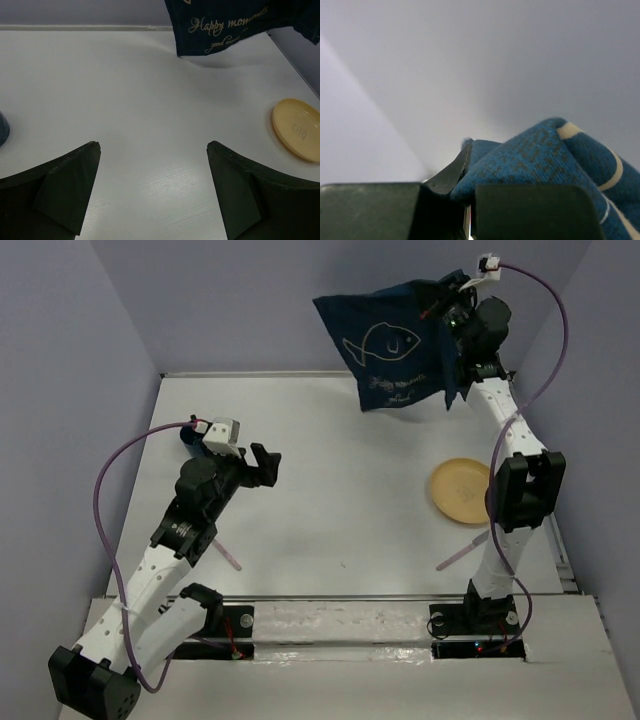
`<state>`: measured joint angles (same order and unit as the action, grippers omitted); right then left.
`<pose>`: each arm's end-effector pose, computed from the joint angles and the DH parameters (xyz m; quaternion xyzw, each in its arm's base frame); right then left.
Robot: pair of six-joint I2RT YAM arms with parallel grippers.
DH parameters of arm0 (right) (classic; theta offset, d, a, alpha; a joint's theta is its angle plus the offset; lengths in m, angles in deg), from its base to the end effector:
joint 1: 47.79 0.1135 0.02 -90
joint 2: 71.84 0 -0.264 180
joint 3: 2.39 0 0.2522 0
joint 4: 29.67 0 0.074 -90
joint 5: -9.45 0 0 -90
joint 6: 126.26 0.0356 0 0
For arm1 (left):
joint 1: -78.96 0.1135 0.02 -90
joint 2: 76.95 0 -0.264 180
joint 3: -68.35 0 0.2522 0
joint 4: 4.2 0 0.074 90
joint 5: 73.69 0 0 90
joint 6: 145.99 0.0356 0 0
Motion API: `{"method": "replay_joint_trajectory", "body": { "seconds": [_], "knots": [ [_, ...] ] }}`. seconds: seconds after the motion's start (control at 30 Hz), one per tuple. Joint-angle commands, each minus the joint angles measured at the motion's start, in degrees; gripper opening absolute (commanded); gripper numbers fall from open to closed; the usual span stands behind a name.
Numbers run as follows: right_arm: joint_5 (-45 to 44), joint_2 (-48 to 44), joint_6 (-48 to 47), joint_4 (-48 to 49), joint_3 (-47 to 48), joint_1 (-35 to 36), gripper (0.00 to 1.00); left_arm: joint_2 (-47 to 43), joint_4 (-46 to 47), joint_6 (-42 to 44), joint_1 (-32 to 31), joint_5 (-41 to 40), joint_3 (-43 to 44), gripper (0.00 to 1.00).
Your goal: Set the dinner table for one person
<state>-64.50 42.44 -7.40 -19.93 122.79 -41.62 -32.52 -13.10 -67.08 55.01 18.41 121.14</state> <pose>0.4736 0.0611 0.4400 -0.0017 0.5750 0.3208 0.7526 0.1736 -0.0786 0.3339 0.0924 0.7044 -0.2242 0.6671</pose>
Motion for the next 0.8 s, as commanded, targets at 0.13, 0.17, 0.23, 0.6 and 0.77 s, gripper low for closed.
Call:
{"method": "replay_joint_trajectory", "body": {
  "seconds": [0.13,0.17,0.23,0.6,0.77],
  "knots": [
    [15.8,-17.5,8.3,16.1,-30.5,6.0,0.00,-2.9,0.6,-5.8,2.5,-7.3,3.2,0.98],
    [15.8,-18.7,8.0,17.1,-35.3,7.4,0.00,-2.9,0.3,-6.3,2.7,-7.6,3.3,0.98],
    [18.2,-20.1,6.6,19.6,-47.0,10.4,0.00,-3.1,-0.7,-7.7,3.0,-9.1,3.8,0.98],
    [12.8,-28.5,5.3,11.8,-72.0,19.9,0.69,2.1,-3.9,-21.0,3.1,-8.6,-2.4,0.95],
    [0.5,-38.9,-2.4,-11.0,-69.5,19.9,0.82,6.1,-2.8,-24.2,3.1,-10.5,-7.6,0.89]
  ]
}}
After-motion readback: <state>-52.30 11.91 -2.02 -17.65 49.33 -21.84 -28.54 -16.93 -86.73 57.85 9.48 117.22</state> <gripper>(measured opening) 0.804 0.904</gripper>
